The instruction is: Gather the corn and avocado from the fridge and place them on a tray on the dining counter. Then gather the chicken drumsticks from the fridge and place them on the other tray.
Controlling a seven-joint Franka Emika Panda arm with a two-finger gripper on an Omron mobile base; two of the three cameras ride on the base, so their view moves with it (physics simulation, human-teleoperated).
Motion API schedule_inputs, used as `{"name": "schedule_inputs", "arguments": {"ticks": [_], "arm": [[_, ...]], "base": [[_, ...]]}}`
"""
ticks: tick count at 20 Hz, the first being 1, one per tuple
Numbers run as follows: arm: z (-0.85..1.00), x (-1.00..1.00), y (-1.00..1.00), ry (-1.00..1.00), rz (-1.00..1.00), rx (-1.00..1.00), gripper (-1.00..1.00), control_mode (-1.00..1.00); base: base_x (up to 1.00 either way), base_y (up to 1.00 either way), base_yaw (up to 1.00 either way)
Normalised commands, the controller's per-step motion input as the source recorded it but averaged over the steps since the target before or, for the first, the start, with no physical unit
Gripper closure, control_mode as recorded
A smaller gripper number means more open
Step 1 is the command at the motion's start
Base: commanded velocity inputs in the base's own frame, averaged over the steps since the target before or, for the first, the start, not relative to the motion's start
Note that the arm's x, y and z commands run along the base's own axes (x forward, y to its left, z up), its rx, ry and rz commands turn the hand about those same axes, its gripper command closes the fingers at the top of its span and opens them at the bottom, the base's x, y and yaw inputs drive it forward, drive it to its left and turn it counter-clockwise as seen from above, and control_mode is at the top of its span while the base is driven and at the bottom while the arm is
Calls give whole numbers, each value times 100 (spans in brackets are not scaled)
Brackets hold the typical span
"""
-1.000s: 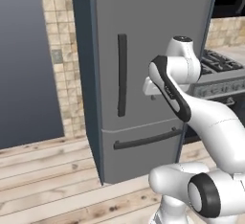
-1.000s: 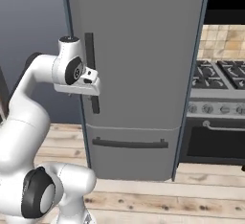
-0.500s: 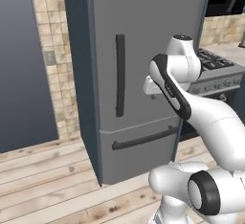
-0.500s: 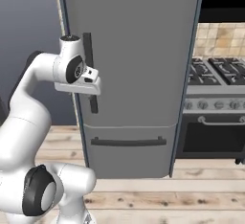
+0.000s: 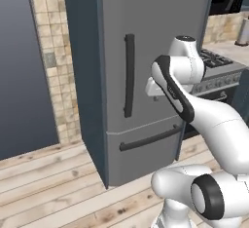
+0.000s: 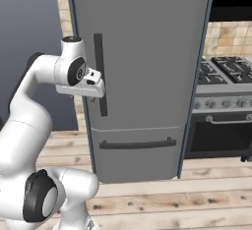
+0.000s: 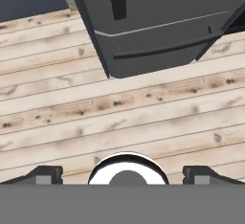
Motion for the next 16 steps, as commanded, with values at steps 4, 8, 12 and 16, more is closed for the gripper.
{"name": "schedule_inputs", "arguments": {"ticks": [4,8,12,16], "arm": [[0,0,0,0,0,0,-100,100],[0,0,0,0,0,0,-100,100],[0,0,0,0,0,0,-100,100],[0,0,0,0,0,0,-100,100]], "base": [[25,52,-20],[41,53,-26],[34,54,-25],[21,68,-27]]}}
